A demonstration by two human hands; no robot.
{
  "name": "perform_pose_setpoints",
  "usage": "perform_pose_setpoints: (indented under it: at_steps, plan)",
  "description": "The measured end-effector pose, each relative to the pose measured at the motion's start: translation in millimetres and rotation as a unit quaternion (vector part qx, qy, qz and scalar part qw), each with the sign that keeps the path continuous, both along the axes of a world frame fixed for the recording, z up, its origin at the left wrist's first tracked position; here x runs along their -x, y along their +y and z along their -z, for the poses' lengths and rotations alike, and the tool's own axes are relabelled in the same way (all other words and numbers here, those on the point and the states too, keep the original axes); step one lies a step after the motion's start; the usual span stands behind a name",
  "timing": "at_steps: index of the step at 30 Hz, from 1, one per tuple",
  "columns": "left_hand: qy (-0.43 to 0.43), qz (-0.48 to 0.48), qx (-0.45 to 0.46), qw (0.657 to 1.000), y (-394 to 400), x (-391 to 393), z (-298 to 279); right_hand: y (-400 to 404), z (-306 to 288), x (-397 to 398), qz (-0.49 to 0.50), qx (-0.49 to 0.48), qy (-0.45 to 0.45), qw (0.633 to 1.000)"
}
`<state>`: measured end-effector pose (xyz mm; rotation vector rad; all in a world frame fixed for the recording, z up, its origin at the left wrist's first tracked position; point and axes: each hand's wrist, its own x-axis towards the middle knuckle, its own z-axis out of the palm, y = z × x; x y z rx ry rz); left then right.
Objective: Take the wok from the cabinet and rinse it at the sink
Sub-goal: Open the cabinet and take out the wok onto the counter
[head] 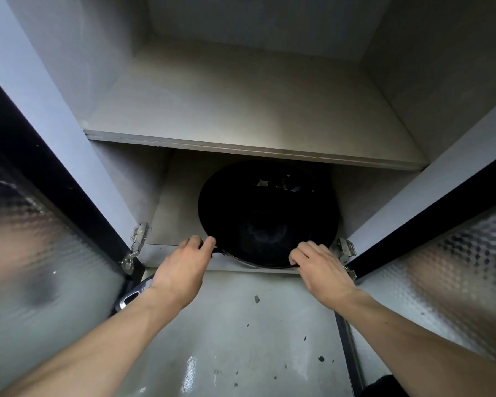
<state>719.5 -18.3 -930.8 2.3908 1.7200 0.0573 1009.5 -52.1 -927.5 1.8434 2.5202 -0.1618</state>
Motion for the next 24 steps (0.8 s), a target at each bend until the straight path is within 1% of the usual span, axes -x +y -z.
perform_pose_setpoints:
  at_steps: [7,12,15,20,22,24]
  plan:
    - [0.097,0.036,-0.012,0.995,-10.9,5.6,-30.8,-2.1,-20.2,4.7,0.015,-0.018,0.022,0.999]
    - [0.121,0.039,-0.014,0.992,-15.2,12.3,-44.6,-4.6,-28.8,9.3,-0.011,0.027,0.034,0.999]
    - [0.132,0.036,-0.017,0.99,-18.7,14.3,-48.6,-8.5,-27.1,13.4,-0.035,0.043,0.011,0.998]
    - [0.107,0.011,-0.004,0.994,-21.4,16.6,-56.7,-8.4,-30.3,14.9,0.006,0.012,0.064,0.998]
    - [0.085,-0.001,-0.005,0.996,-23.1,17.5,-60.0,-9.1,-35.2,14.3,0.006,-0.005,0.061,0.998]
    - [0.071,-0.011,-0.003,0.997,-25.5,18.4,-64.5,-11.3,-41.3,15.7,0.005,0.002,0.065,0.998]
